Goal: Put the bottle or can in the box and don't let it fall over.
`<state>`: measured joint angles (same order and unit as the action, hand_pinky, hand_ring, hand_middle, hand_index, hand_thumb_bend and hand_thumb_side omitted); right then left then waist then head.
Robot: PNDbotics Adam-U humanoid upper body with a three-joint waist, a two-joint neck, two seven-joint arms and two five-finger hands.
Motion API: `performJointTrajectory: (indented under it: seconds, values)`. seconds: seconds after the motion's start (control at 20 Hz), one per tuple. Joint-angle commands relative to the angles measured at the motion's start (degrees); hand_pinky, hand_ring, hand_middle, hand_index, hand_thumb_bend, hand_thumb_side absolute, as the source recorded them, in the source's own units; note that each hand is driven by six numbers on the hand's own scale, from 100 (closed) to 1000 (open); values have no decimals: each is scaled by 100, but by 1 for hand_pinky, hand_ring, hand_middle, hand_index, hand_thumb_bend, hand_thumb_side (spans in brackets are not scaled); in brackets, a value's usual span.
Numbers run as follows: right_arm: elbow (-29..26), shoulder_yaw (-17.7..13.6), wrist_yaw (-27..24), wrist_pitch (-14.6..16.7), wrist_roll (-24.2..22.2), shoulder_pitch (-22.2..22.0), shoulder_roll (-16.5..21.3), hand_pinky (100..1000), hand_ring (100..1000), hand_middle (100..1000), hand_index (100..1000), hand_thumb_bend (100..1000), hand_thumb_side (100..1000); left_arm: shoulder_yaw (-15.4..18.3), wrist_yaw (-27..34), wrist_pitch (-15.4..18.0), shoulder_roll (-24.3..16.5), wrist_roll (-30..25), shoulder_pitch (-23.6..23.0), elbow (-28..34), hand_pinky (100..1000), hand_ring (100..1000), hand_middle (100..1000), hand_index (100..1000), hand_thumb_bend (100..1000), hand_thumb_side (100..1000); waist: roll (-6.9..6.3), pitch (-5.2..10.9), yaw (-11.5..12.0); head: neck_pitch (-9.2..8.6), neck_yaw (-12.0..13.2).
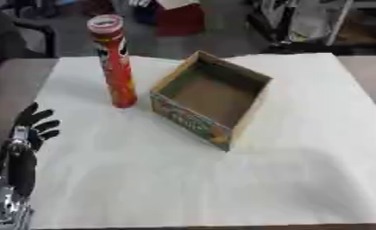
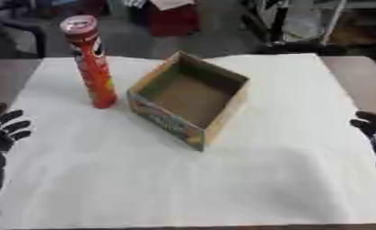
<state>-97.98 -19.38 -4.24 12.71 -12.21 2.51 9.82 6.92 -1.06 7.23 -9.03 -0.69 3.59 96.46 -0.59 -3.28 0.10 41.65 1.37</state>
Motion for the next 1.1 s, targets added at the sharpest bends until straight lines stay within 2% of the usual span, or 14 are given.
performJointTrajectory:
  seconds: [0.05,0.9,1.1]
  values:
    - [-144,-25,27,11,-7,53,64,962,799,773,998,100,711,6,14,5,-60,8,52,138,778,771,792,976,251,1000,1,75,-2,-61,-3]
    - [-140,-16,18,21,-15,60,75,961,799,774,998,100,712,2,16,6,-61,5,62,142,778,773,793,976,251,1000,5,77,9,-69,-8]
    - [-136,-18,21,25,-18,58,83,961,799,774,998,100,711,16,35,21,-166,27,129,185,779,774,793,975,251,1000,2,84,1,-62,-19]
